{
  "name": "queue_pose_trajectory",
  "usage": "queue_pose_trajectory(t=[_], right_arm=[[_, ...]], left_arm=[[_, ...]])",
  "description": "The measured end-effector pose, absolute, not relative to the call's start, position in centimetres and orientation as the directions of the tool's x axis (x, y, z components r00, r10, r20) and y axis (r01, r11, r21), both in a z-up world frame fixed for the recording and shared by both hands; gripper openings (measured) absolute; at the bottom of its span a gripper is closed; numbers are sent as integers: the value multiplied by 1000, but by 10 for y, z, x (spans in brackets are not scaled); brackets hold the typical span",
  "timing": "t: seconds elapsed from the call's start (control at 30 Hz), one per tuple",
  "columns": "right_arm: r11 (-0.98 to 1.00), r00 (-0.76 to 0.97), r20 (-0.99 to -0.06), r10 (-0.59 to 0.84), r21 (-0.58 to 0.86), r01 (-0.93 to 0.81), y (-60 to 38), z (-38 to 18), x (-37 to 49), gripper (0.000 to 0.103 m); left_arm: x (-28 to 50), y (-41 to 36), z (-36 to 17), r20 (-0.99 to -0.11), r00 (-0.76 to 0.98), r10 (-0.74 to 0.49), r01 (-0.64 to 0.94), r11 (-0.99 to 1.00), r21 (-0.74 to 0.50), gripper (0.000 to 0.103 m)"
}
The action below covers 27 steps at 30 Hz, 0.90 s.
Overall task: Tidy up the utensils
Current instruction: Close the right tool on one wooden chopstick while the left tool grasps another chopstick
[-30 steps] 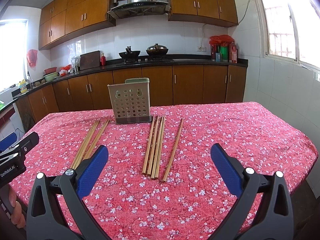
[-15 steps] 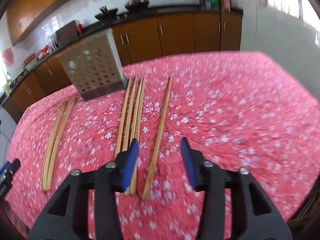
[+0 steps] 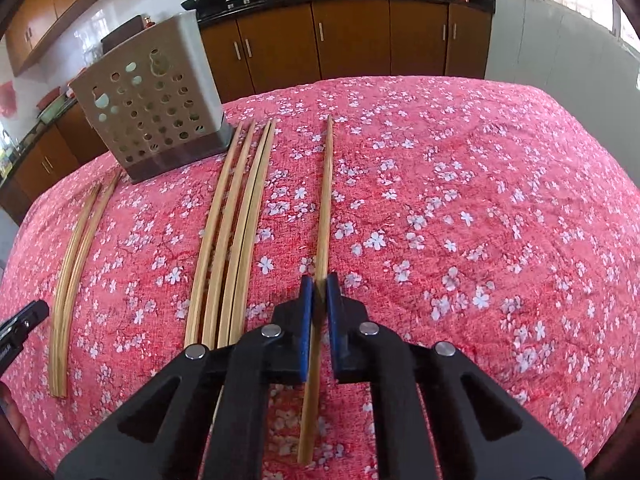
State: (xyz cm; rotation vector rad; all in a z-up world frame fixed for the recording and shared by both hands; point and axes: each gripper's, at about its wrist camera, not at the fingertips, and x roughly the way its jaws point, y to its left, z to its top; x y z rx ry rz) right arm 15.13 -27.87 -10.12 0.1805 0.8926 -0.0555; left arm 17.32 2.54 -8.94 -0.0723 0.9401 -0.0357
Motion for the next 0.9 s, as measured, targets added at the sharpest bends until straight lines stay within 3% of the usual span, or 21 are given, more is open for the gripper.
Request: queue_pose_trajectory(t=[0.5, 0.9], right_arm=[[987, 626, -779, 21, 116, 112, -277, -101, 155, 9], [991, 639, -769, -3, 82, 105, -287, -102, 171, 8]], left_arm=[[172, 13, -96, -810, 585, -27, 33, 999, -10, 14], [207, 47, -102, -791, 612, 28, -37, 999, 7, 9]])
